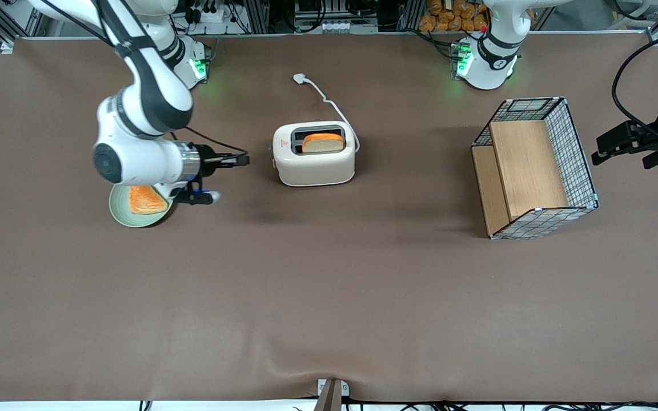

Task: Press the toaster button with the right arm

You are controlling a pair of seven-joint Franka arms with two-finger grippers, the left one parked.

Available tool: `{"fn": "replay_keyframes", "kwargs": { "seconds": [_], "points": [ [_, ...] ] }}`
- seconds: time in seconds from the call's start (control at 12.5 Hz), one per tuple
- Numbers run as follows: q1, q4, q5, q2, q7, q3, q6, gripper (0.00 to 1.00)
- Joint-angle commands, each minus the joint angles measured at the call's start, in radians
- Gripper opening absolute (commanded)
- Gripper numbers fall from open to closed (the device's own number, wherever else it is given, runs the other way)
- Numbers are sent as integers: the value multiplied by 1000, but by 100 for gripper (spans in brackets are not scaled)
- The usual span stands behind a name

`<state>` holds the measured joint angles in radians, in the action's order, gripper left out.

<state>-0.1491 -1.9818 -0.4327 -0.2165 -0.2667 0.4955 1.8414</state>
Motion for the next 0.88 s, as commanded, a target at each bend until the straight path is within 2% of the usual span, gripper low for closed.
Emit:
{"fn": "replay_keyframes", "kwargs": {
  "seconds": [0.0, 0.08, 0.24, 0.4, 0.64, 0.8],
  "points": [
    [-12, 160, 89, -18, -63, -36, -123, 100],
    [-6, 220, 89, -29, -51, -91, -158, 100],
    [-6, 334, 95, -50, -51, -144, -235, 100],
    [19, 429, 117, -41, -45, -204, -240, 100],
    [97, 572, 306, -41, -43, -270, -292, 100],
    [108, 647, 327, -41, -42, -297, -352, 100]
  ]
}}
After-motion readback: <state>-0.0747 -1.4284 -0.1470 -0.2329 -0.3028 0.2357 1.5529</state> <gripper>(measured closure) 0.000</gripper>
